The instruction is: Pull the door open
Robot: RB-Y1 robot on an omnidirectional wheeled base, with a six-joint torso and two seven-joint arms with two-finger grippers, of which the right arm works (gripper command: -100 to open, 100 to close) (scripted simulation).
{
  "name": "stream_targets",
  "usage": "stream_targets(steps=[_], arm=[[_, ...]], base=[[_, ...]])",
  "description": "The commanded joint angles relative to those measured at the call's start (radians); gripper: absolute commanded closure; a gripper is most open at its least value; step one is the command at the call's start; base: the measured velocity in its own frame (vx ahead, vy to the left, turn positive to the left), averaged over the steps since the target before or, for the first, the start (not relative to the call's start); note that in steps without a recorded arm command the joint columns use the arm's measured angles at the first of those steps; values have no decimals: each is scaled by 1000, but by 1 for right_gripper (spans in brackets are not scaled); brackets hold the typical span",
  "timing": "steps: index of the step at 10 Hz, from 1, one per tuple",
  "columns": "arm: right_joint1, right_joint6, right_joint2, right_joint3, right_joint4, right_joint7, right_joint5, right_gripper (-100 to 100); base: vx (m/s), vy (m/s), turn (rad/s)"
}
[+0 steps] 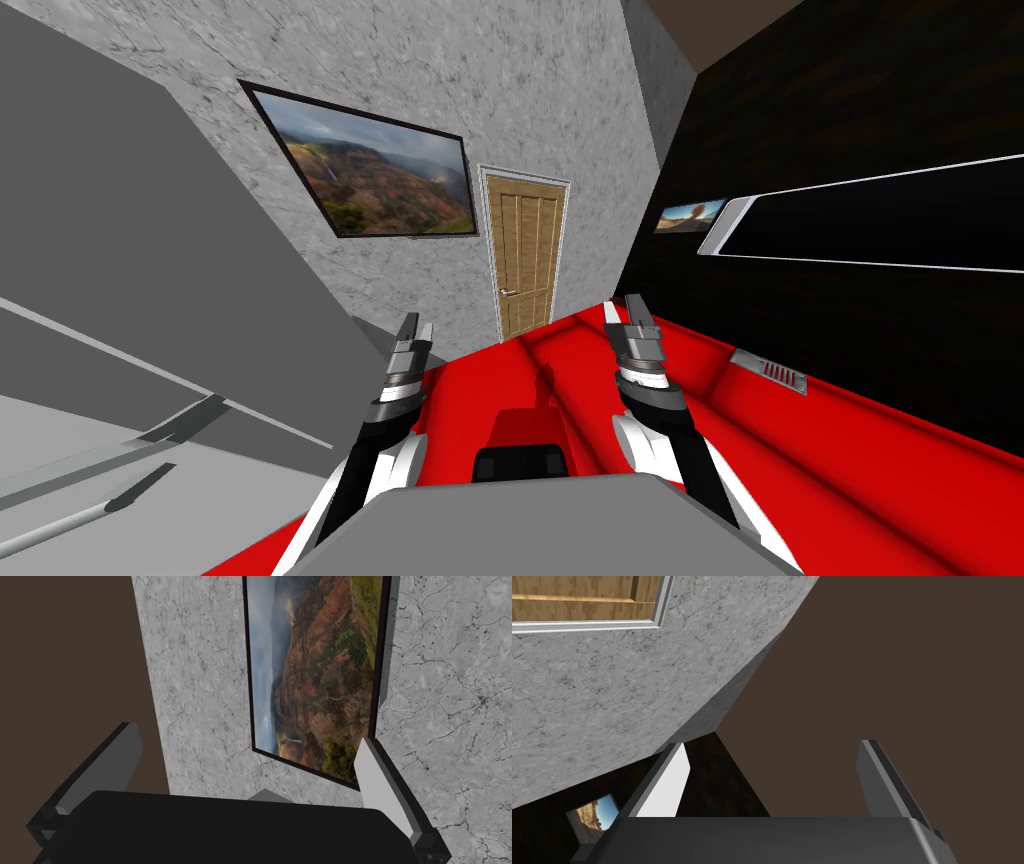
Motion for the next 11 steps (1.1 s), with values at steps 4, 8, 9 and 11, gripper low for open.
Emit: stream_targets(steps=[4,8,9,11], arm=[[-34,-13,-17,-8,88,-9,-2,-100],[-64,-25,-29,-15,167,-18,-4,-100],[-72,-28,-32,-17,187,-20,-5,-100],[-92,-36,-39,-21,238,-25,-6,-100]], base=[[80,10,55],[71,5,49],[81,-2,56],[82,6,61]])
